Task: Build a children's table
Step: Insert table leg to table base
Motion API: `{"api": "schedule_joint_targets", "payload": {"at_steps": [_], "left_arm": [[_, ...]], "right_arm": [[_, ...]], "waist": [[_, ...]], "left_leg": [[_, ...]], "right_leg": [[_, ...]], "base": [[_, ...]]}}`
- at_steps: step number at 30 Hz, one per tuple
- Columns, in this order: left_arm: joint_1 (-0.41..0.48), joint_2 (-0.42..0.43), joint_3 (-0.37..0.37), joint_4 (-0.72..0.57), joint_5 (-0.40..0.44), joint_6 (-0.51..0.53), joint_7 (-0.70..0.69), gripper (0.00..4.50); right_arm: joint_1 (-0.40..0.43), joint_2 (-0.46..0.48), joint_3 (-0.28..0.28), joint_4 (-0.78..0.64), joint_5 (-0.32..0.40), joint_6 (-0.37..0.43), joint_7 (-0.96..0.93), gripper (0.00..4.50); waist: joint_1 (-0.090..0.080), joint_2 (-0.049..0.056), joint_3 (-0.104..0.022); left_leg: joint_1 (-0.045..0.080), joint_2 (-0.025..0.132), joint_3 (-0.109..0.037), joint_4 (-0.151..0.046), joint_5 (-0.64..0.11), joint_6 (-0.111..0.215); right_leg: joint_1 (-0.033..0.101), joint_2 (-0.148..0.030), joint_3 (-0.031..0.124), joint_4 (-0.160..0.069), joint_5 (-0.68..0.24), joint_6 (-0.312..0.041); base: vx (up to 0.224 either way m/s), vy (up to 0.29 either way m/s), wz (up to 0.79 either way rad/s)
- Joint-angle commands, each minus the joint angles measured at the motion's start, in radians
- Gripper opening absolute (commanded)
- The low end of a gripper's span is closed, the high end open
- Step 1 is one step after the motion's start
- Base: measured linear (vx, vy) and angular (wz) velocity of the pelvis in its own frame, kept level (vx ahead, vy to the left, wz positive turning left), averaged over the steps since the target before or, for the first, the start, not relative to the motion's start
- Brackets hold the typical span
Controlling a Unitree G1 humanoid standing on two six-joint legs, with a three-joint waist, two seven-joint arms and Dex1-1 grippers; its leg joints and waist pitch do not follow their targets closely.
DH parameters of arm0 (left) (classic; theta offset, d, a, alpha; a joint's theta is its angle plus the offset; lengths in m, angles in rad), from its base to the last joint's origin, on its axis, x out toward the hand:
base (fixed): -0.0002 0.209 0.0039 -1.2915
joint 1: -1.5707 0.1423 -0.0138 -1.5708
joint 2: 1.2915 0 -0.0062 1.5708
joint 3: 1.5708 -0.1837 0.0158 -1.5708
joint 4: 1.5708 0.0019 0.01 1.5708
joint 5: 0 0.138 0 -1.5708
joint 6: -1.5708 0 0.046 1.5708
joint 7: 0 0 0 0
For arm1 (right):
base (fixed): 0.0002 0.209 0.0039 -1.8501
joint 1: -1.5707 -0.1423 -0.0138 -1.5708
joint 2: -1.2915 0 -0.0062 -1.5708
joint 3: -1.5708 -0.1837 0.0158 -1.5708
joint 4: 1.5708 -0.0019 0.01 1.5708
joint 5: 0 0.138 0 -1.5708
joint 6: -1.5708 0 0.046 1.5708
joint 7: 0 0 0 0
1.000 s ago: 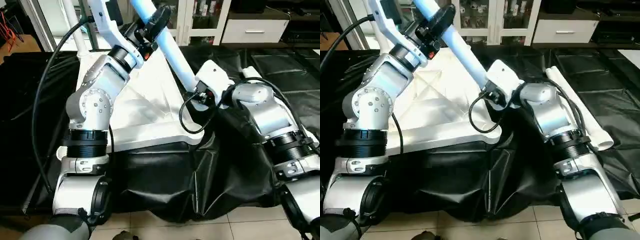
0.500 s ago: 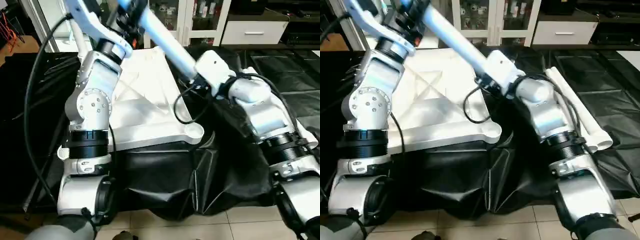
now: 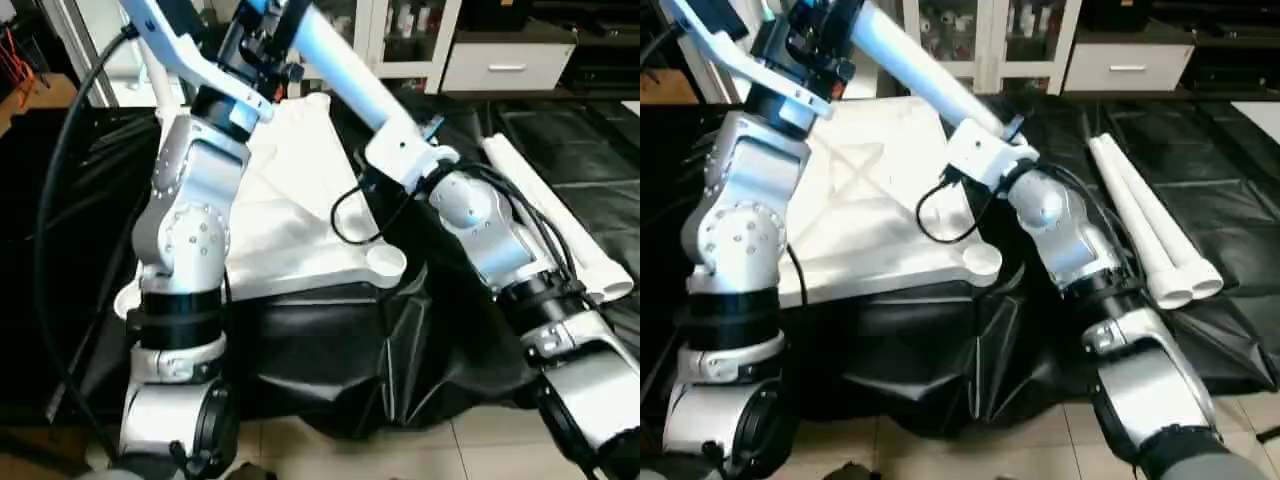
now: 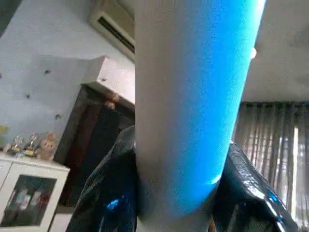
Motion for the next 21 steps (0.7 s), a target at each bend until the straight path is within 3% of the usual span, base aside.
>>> {"api": "schedule_joint_targets", "payload": {"at_steps": [1, 3, 5, 10, 21], "left_arm": [[0.002, 0.003, -0.033, -0.053, -0.033, 0.026, -0.023, 1.60], [0.005, 0.004, -0.041, -0.064, -0.031, 0.026, -0.026, 1.60], [0.009, 0.005, -0.050, -0.070, -0.023, 0.025, -0.028, 1.60], [0.014, 0.010, -0.088, -0.020, 0.109, -0.067, -0.006, 1.60], [0.002, 0.003, -0.092, 0.013, 0.154, -0.129, 0.014, 1.60]], "right_arm": [[-0.029, -0.003, 0.000, 0.028, -0.015, -0.025, -0.016, 4.50], [-0.031, -0.004, 0.000, 0.032, -0.016, -0.035, -0.020, 4.50], [-0.034, -0.002, 0.000, 0.039, -0.019, -0.053, -0.026, 4.50], [-0.045, 0.030, 0.011, 0.027, -0.012, -0.158, -0.031, 4.50], [-0.030, 0.069, -0.008, 0.028, 0.012, -0.149, -0.010, 4.50]], "waist": [[-0.008, -0.014, -0.086], [-0.009, -0.018, -0.086], [-0.008, -0.016, -0.087], [-0.010, -0.015, -0.087], [-0.012, -0.014, -0.089]], "left_leg": [[0.020, 0.011, -0.005, -0.044, 0.044, 0.035], [0.020, 0.012, -0.005, -0.044, 0.050, 0.038], [0.020, 0.013, -0.005, -0.043, 0.053, 0.039], [0.019, 0.013, -0.005, -0.042, 0.048, 0.051], [0.020, 0.013, -0.006, -0.042, 0.063, 0.061]], "right_leg": [[0.080, -0.054, 0.036, -0.054, 0.331, -0.217], [0.079, -0.053, 0.036, -0.052, 0.339, -0.215], [0.078, -0.055, 0.036, -0.051, 0.340, -0.212], [0.077, -0.056, 0.036, -0.052, 0.329, -0.201], [0.078, -0.054, 0.035, -0.048, 0.381, -0.217]], "base": [[0.000, 0.000, 0.00], [0.000, 0.000, 0.00], [0.000, 0.000, 0.00], [0.000, 0.000, 0.00], [0.000, 0.000, 0.00]]}}
